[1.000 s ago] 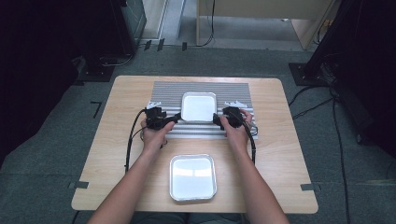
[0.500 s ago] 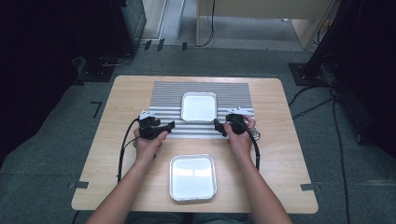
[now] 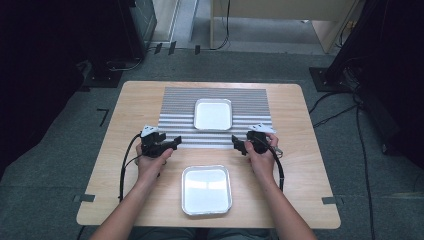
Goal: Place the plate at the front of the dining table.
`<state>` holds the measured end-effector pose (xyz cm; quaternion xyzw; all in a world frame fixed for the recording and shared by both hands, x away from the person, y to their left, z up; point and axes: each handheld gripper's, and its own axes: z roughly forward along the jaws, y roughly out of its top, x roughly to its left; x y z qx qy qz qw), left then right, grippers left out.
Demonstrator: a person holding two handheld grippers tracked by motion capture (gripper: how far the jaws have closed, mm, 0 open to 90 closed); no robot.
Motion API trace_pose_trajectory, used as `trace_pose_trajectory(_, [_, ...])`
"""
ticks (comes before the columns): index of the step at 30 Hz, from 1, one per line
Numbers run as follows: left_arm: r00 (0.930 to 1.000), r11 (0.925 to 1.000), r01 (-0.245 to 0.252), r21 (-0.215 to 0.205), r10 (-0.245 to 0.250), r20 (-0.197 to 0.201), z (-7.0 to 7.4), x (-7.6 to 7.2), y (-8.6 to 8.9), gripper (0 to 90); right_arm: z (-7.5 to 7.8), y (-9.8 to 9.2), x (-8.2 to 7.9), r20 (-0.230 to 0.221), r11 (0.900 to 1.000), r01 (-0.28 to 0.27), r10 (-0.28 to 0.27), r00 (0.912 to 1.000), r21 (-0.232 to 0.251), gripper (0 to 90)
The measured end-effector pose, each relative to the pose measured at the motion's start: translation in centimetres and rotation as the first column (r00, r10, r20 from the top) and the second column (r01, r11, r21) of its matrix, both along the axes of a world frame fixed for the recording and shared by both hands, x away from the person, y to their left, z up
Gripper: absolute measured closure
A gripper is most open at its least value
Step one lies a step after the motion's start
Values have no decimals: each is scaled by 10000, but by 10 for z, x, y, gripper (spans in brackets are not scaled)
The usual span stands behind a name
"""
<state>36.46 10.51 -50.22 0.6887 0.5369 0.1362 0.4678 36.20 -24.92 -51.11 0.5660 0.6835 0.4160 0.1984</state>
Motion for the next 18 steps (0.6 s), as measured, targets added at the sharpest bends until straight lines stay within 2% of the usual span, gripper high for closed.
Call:
trace_pose_trajectory(6, [9999, 9999, 111, -29, -111, -55, -1, -13, 10, 251, 1, -4, -13, 127, 9996, -79, 82, 9999, -284, 272])
trace_pose_trajectory(13, [9999, 9999, 133, 66, -133, -58, -1, -26, 22, 251, 1, -15, -29, 133, 10000, -20, 20, 9999, -17, 275])
trace_pose_trajectory(18, [9999, 9999, 107, -110, -108, -55, -1, -34, 31, 251, 3, -23, -40, 212, 10000, 11, -12, 9998, 53, 277])
